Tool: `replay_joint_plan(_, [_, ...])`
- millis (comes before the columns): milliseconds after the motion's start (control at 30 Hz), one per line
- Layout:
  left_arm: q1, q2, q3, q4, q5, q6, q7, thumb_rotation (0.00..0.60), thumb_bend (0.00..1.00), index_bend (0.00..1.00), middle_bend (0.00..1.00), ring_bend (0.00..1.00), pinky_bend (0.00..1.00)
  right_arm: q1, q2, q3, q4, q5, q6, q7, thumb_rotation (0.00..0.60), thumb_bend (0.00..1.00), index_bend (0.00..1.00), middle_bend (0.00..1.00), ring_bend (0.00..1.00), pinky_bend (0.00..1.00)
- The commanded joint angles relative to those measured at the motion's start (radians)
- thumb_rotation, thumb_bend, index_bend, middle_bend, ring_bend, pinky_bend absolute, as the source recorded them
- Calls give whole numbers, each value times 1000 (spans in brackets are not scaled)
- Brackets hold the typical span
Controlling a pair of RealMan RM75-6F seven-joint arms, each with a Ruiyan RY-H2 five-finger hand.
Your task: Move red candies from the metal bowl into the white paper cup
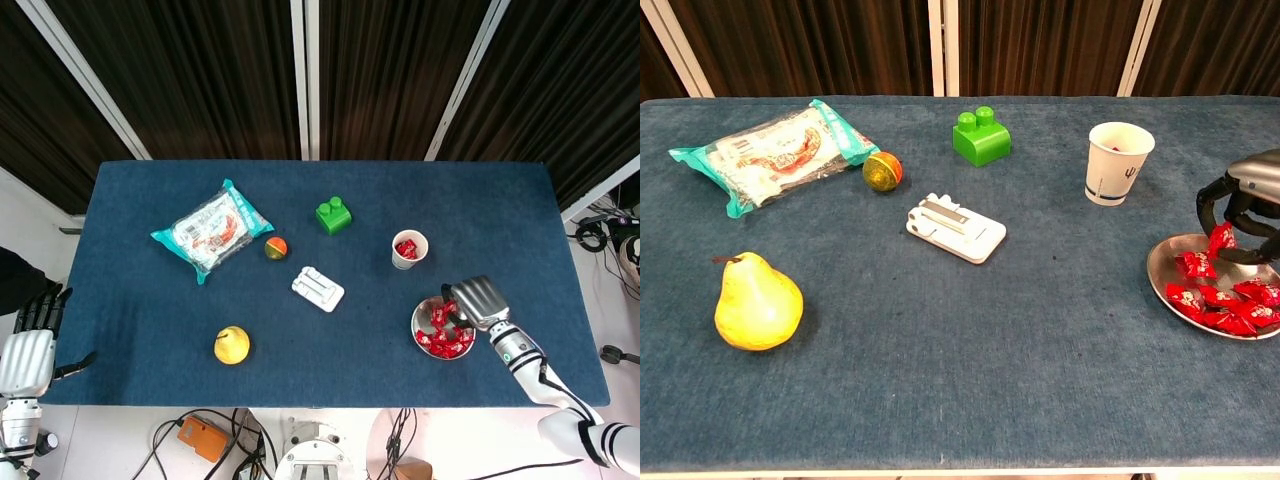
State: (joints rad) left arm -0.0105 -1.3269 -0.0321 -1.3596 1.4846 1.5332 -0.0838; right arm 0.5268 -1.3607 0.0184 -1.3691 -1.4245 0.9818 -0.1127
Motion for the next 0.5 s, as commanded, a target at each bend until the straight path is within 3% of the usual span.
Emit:
replay_joint_plan(33, [-2,0,-1,0,2,-2,1,600,0,0,0,0,0,17,24,42,-38,-3,26,27,600,591,709,907,1000,1000])
replay_joint_plan(300, [-8,3,-5,-7,-1,-9,7,600,0,0,0,0,0,110,25,192,-39,110,-14,41,600,591,697,907,1000,1000])
replay_joint_plan(500, [-8,3,-3,-11,-5,-13,13,600,0,0,0,0,0,189,-43,241,38,220,-110,8,600,591,659,907,1000,1000])
